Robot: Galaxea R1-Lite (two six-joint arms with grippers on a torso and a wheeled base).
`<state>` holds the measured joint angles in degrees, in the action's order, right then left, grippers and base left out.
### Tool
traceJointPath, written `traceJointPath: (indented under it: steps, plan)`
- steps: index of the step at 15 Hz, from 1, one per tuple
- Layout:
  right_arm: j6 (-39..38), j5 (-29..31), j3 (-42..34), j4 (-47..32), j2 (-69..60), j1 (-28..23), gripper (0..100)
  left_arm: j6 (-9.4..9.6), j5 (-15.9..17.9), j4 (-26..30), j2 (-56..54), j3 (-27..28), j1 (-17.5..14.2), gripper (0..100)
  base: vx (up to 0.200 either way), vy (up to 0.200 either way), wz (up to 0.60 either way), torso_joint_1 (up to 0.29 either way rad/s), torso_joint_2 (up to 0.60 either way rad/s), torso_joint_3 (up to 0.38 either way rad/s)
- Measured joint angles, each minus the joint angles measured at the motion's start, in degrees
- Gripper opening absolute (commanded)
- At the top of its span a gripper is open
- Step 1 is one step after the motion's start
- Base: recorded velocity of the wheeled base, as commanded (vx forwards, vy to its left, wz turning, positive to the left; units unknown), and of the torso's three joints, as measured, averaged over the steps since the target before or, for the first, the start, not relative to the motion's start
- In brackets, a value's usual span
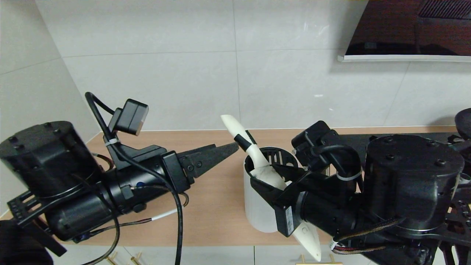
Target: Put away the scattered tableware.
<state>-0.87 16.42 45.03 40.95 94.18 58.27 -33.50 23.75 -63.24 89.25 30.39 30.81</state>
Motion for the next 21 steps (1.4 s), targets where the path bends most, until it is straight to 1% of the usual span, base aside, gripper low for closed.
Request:
traceJointPath:
  steps: [2, 4, 7, 12, 15, 16, 21]
  plan:
    - [0.0, 0.0, 0.0, 0.0, 0.3, 0.2, 0, -1.26, 0.0, -2.5, 3.1, 0.5, 0.5, 100, 0.000, 0.000, 0.00, 0.000, 0.00, 0.000]
    - [-0.2, 0.0, 0.0, 0.0, 0.4, 0.2, 0, -1.69, -0.3, -4.7, 5.9, 0.9, 1.7, 100, 0.000, 0.000, 0.00, 0.000, 0.00, 0.000]
    - [-0.4, 0.0, -0.1, 0.2, 1.2, 0.2, 0, -1.76, -3.2, -12.2, 10.4, 1.7, 2.8, 100, 0.000, 0.000, 0.00, 0.000, 0.00, 0.000]
    - [-0.6, -0.1, 0.0, 0.2, 2.8, 0.2, 0, -1.74, -3.8, -12.8, 12.8, 2.2, 3.8, 100, 0.000, 0.000, 0.00, 0.000, 0.00, 0.000]
    - [-0.5, 0.0, -0.3, 2.4, 3.1, 0.5, 0, -1.74, -6.0, -12.8, 13.4, 2.3, 4.8, 100, 0.000, 0.000, 0.00, 0.000, 0.00, 0.000]
    - [-0.5, 0.0, -0.4, 2.5, 3.1, 0.5, 0, -1.74, -6.2, -12.8, 13.6, 2.3, 5.0, 0, 0.000, 0.000, 0.00, 0.000, 0.00, 0.000]
    - [-0.5, 0.0, -0.7, 2.5, 3.3, 0.5, 0, -1.76, -6.1, -13.1, 13.9, 2.6, 5.2, 0, 0.000, 0.000, 0.00, 0.000, 0.00, 0.000]
